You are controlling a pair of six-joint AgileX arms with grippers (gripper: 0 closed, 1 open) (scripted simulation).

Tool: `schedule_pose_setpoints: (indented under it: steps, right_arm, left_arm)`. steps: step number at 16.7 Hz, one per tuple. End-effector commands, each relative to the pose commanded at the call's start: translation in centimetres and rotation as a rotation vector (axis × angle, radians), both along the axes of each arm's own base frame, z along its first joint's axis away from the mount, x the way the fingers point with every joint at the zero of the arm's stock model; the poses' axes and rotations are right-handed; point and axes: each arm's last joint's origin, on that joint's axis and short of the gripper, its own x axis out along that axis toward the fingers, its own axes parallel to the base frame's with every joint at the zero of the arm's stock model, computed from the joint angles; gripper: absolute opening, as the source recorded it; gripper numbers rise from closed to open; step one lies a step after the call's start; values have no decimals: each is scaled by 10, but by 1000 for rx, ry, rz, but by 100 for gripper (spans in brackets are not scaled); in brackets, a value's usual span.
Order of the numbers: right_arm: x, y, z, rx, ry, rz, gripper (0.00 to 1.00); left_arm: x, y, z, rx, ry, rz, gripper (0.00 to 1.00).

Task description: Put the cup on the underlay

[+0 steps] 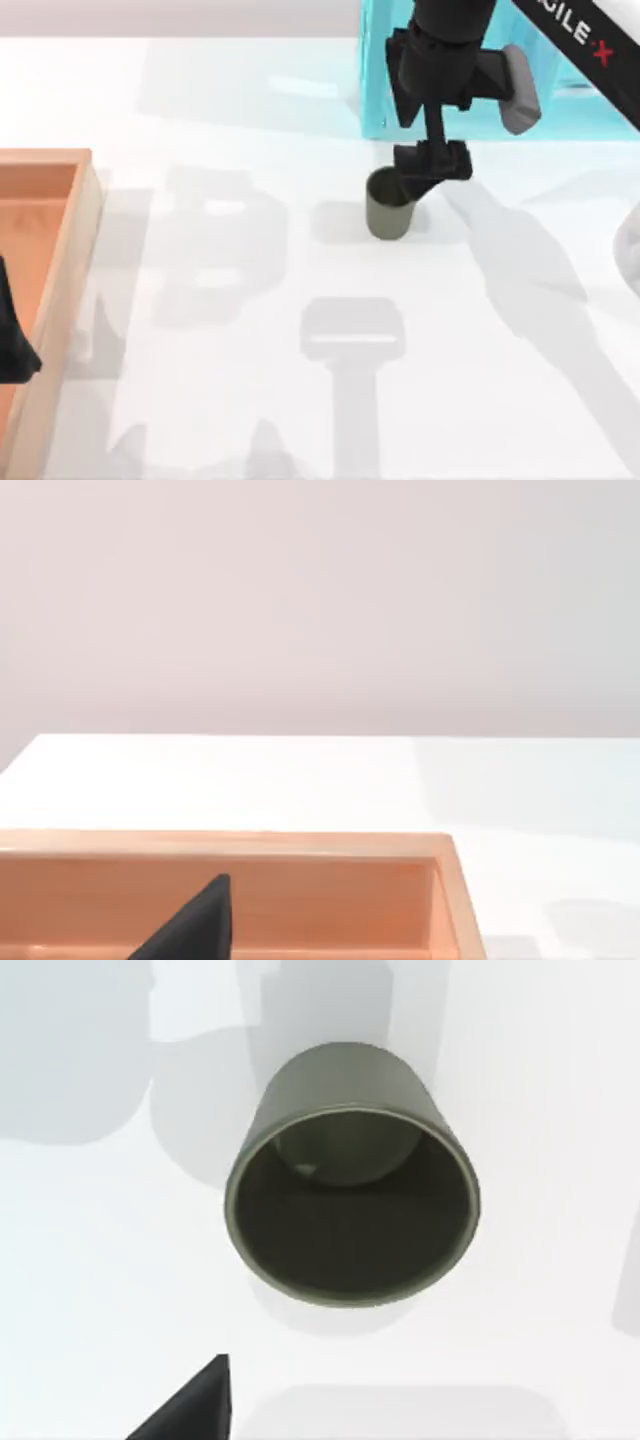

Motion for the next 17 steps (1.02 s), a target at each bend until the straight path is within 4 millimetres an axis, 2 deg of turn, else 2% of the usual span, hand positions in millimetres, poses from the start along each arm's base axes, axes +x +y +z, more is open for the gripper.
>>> schedule_pose_setpoints:
  steps: [3,8,10,16,17]
  right_arm:
    - [3,4,-18,2,-5,2,100]
    - [2,10,-77,-6,10,2,100]
    - [0,11,-91,-4,5,2,100]
    - [-1,11,-97,-2,2,2,100]
    - [-1,11,-97,-2,2,2,92]
  left_arm:
    - [0,0,0,0,0,0,100]
    - [0,0,0,0,0,0,100]
    - [0,0,0,0,0,0,100]
    - [0,0,0,0,0,0,100]
    - [0,0,0,0,0,0,100]
